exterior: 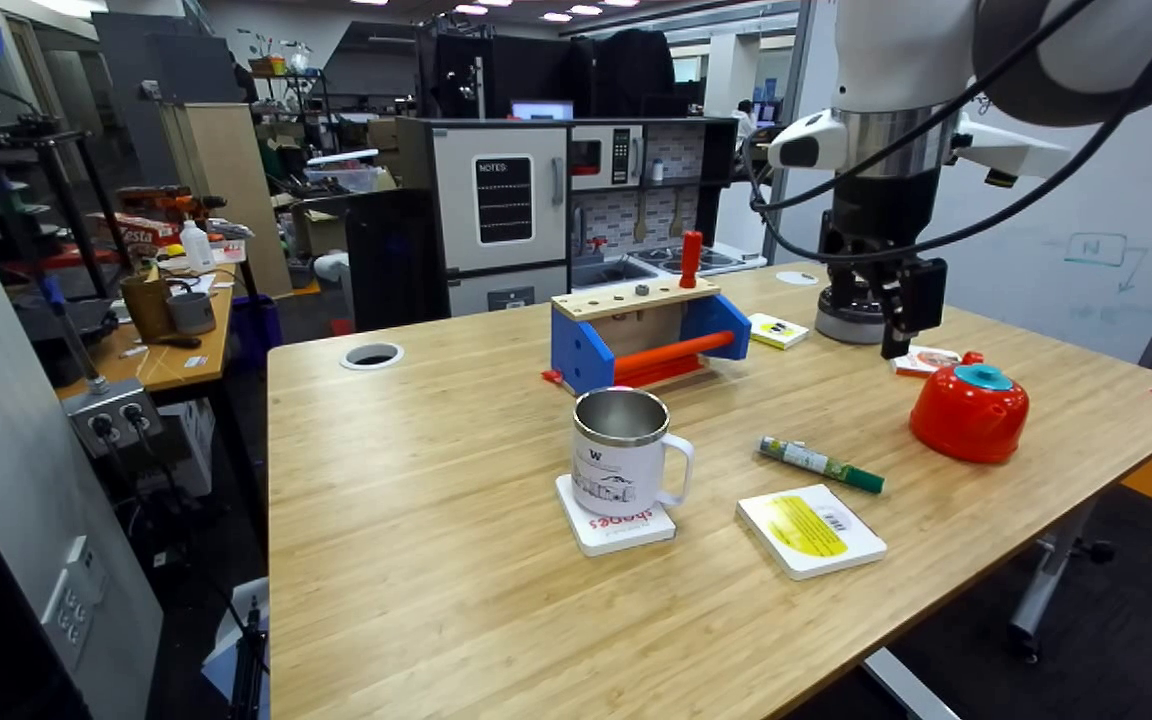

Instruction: Pick up the marker and put it in the cup

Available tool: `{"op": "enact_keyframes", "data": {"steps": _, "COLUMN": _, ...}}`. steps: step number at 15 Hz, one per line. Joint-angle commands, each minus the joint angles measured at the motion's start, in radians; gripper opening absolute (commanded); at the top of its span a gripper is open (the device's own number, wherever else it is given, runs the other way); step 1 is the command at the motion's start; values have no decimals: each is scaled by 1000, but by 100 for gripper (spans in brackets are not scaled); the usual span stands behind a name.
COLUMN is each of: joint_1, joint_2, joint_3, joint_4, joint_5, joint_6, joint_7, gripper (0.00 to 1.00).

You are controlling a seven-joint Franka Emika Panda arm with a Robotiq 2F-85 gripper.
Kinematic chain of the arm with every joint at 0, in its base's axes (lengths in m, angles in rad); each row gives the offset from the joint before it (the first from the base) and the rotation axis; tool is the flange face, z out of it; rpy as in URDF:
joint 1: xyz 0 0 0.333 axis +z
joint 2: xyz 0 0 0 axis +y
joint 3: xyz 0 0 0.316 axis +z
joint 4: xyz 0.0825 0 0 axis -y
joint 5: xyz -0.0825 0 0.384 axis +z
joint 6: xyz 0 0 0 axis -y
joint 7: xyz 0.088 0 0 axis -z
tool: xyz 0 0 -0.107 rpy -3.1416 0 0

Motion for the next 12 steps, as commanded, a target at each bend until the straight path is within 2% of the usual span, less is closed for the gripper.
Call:
{"op": "enact_keyframes", "data": {"steps": 1, "joint_1": -3, "joint_2": 8, "joint_3": 1, "joint_4": 6, "joint_5": -1, "joint_6": -11, "joint_7": 19, "gripper": 100}}
{"op": "enact_keyframes", "data": {"steps": 7, "joint_1": 11, "joint_2": 89, "joint_3": 18, "joint_4": 98, "joint_5": 13, "joint_6": -31, "joint_7": 159, "gripper": 100}}
{"op": "enact_keyframes", "data": {"steps": 12, "joint_1": 31, "joint_2": 159, "joint_3": 43, "joint_4": 191, "joint_5": 61, "joint_6": -23, "joint_7": 201, "gripper": 100}}
